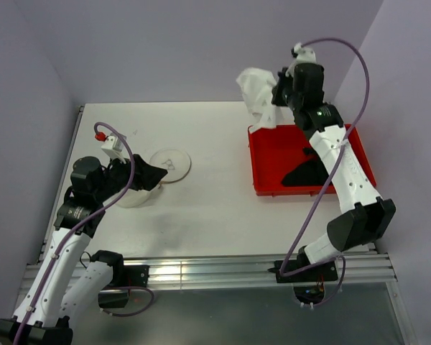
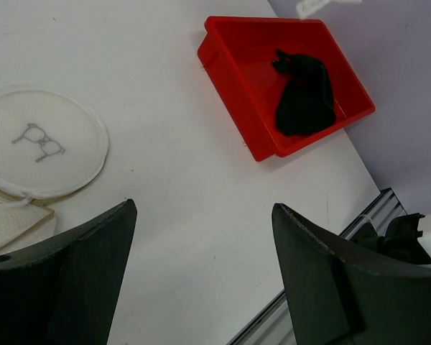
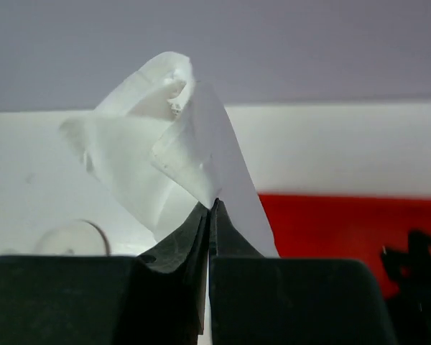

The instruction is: Place the bra in the laundry bag and zip it closed

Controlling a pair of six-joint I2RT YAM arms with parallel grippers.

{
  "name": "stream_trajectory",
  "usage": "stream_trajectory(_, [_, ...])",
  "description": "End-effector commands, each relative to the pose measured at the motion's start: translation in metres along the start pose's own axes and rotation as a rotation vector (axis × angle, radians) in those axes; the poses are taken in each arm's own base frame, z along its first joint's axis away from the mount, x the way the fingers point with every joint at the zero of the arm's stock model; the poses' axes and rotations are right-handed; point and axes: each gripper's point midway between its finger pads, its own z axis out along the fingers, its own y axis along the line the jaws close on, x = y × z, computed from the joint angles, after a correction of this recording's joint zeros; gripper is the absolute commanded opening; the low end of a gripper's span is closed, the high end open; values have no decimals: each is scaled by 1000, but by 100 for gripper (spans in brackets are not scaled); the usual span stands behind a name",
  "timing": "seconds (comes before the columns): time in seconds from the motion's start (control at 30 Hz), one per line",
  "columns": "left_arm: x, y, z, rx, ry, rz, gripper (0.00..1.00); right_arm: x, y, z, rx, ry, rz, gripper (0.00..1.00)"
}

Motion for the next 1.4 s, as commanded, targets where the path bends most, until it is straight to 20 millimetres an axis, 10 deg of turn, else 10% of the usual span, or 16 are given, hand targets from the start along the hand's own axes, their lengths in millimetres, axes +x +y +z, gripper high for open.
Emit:
stream_trajectory(0.0, [-8,-3,1,14,-26,29,82,-70,69,-4,-211,-134,-92,0])
stream_trajectory(0.1, [-10,-1,1,-1,-30,25,82,-78,121,-14,-339,-126,-221,0])
stream_trajectory(0.3, [-9,1,3,-5,-35,2,83,79,153,29,-396,149,-411,1])
stream_trajectory(0.4, [-9,7,6,-38,-34,-37,86,147,124,32,-304,216,-350,33])
stream_trajectory(0.43, [-6,9,9,-45,-22,-51,88,161,117,30,-285,241,-327,61])
stream_trajectory(0.5, [-2,12,14,-51,-4,-87,89,191,105,20,-267,309,-306,70])
stream_trajectory(0.77, [20,24,41,-62,33,-248,74,233,91,-22,-269,360,-125,64])
stream_trajectory(0.93, [33,12,71,-55,58,-270,68,247,92,-32,-285,301,-4,27])
stream_trajectory(1.17, [23,29,130,-149,26,-246,67,286,94,-5,-181,420,-92,48])
stream_trajectory(1.37, [78,45,201,-181,219,-267,70,255,84,-26,-182,285,-39,47])
